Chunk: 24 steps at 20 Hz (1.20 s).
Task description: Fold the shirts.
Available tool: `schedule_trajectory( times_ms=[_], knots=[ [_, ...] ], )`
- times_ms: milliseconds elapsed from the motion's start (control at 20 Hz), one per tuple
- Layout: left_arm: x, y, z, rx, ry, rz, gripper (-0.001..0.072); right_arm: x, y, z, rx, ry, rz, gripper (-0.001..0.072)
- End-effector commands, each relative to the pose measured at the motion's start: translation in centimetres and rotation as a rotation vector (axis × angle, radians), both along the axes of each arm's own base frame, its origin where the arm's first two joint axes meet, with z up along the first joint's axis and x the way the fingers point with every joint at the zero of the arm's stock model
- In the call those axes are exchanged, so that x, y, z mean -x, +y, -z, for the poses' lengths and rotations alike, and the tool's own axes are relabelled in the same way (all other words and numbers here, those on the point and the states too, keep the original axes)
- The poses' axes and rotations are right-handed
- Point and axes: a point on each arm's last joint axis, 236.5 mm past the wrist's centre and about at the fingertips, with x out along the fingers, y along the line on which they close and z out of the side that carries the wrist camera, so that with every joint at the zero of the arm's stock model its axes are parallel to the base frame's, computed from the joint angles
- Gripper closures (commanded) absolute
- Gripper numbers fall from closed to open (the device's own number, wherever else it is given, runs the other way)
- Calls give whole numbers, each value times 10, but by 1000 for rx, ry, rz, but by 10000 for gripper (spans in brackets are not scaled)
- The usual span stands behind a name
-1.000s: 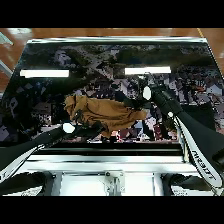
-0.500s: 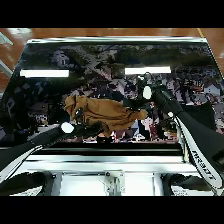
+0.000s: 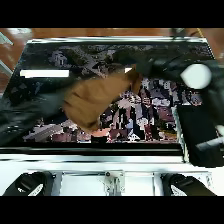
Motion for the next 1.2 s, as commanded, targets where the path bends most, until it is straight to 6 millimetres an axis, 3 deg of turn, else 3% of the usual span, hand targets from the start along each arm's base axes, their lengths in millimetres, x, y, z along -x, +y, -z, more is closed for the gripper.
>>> schedule_trajectory(
  times_ms=[0, 100, 200, 350, 450, 550, 700, 900, 1050, 1150],
  knots=[
    [54, 105, -124, 9, -328, -312, 666, 46, -34, -143, -126, -383, 67, 657],
    [65, 133, -137, 87, -296, -419, 665, 85, -47, -183, -222, -451, 84, 657],
    [69, 123, -144, 189, -266, -375, 664, 128, -45, -211, -334, -475, 35, 657],
    [87, 94, -161, 233, -313, -230, 664, 175, -72, -253, -346, -640, 59, 657],
    [103, 81, -174, 211, -361, -164, 664, 198, -87, -266, -327, -706, 79, 657],
    [110, 76, -173, 181, -354, -141, 664, 215, -91, -265, -322, -698, 71, 657],
    [111, 63, -140, 87, -244, -87, 664, 232, -92, -226, -221, -568, 45, 657],
    [115, 62, -65, -134, -11, -59, 665, 246, -99, -136, -37, -229, 32, 657],
    [110, 71, -23, -181, 139, -88, 665, 259, -103, -57, 73, 131, 35, 657],
    [96, 73, 6, -172, 227, -106, 664, 244, -100, -24, 99, 232, 52, 657]
  ],
)
